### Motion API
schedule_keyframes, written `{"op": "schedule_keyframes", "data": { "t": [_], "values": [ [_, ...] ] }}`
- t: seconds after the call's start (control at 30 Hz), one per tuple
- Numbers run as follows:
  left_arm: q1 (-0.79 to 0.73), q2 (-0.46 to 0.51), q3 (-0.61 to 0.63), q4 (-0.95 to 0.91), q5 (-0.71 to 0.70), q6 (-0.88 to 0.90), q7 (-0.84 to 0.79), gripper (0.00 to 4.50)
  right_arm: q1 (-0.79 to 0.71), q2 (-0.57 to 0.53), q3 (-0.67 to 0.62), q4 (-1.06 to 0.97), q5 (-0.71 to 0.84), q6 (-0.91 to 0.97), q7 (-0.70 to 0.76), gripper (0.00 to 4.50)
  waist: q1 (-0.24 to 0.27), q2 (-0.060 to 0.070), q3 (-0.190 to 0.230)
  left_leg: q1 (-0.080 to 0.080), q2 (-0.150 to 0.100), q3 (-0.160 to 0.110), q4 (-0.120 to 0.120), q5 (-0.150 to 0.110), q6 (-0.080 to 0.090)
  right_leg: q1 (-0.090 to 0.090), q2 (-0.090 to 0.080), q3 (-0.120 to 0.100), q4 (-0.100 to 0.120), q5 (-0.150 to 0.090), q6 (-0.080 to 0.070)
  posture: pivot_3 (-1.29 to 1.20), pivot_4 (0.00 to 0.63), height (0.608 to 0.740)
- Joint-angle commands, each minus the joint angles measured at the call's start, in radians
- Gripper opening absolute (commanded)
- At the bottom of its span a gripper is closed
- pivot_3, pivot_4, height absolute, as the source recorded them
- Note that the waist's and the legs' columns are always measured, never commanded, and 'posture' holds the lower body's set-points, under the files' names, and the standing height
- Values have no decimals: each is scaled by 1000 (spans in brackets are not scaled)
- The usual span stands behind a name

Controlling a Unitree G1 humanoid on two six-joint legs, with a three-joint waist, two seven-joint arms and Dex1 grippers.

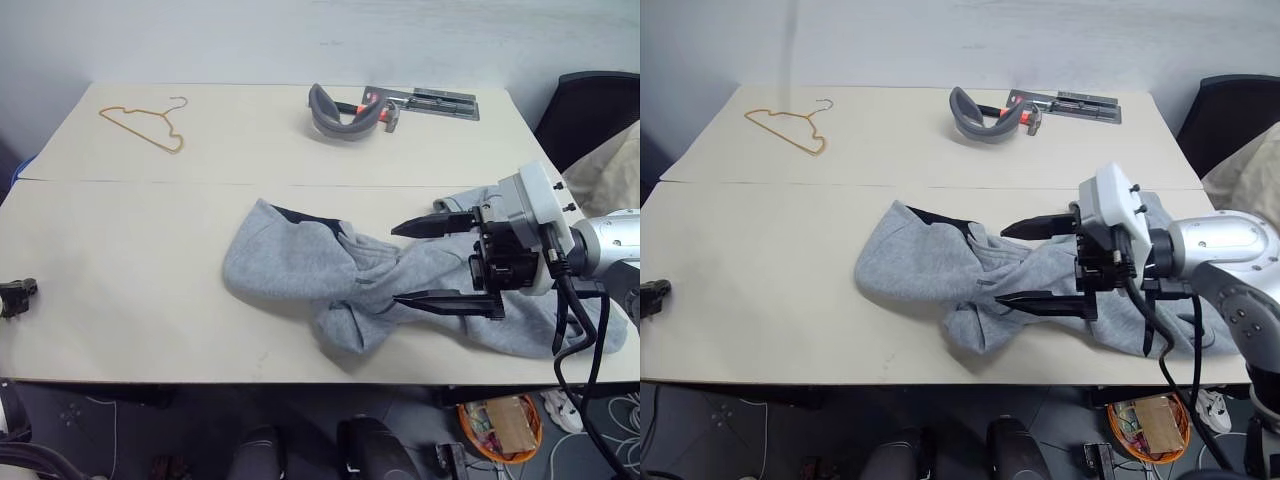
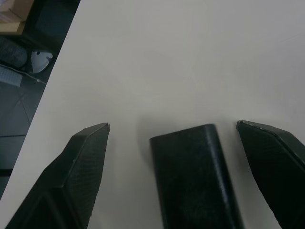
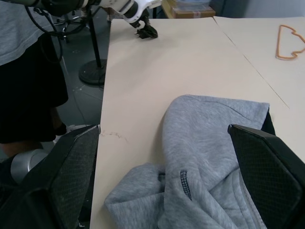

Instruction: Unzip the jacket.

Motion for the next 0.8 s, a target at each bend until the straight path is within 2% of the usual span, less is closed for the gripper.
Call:
{"op": "schedule_keyframes", "data": {
  "t": [0.03,0.13,0.23,0.33,0.4,0.47,0.57,0.67,0.8],
  "values": [
    [-70,68,73,-81,-96,39,-152,4458,29,-21,-75,-16,-9,-12,-20,4500,4,-2,0,0,0,-1,0,0,0,0,0,-1,0,0,0,0,150,740],
    [-112,86,103,-209,-189,117,-358,4458,83,-40,-122,-18,-22,-8,-29,4500,16,-8,0,-3,0,-3,1,0,0,-1,-1,-3,-1,0,0,0,150,740],
    [-55,94,80,-576,-368,276,-669,4458,209,-77,-178,-36,-94,-39,-14,4500,27,-9,-1,-6,-2,-4,1,1,-1,-1,-3,-6,-3,0,0,0,150,740],
    [14,83,25,-884,-475,354,-809,4458,349,-104,-249,-45,-169,-77,12,4500,30,-6,-1,-10,-4,-7,2,2,-4,-1,-6,-10,-5,0,0,0,150,740],
    [41,60,-60,-1046,-498,342,-886,4458,452,-113,-305,-43,-234,-110,28,4500,29,-4,0,-10,-5,-7,2,1,-2,0,-7,-10,-8,0,0,0,150,740],
    [40,24,-167,-1153,-463,293,-919,4458,535,-112,-347,-40,-292,-142,32,4500,28,-2,0,-9,-5,-6,2,2,-2,2,-7,-11,-11,0,1,0,150,740],
    [-2,-61,-353,-1218,-322,167,-912,4458,623,-99,-397,-37,-365,-183,25,4500,26,-2,0,-7,-5,-6,3,2,1,3,-5,-10,-7,0,1,0,150,740],
    [-71,-168,-511,-1177,-146,4,-869,4458,686,-90,-444,-26,-425,-218,22,4500,23,-2,0,-2,-4,-4,2,2,2,5,-1,-6,-4,0,1,0,150,740],
    [-125,-302,-595,-1095,-56,-118,-846,4458,741,-84,-543,-13,-433,-223,50,4500,25,-2,0,-1,-2,0,3,3,1,4,5,2,-4,1,3,0,150,740]
  ]
}}
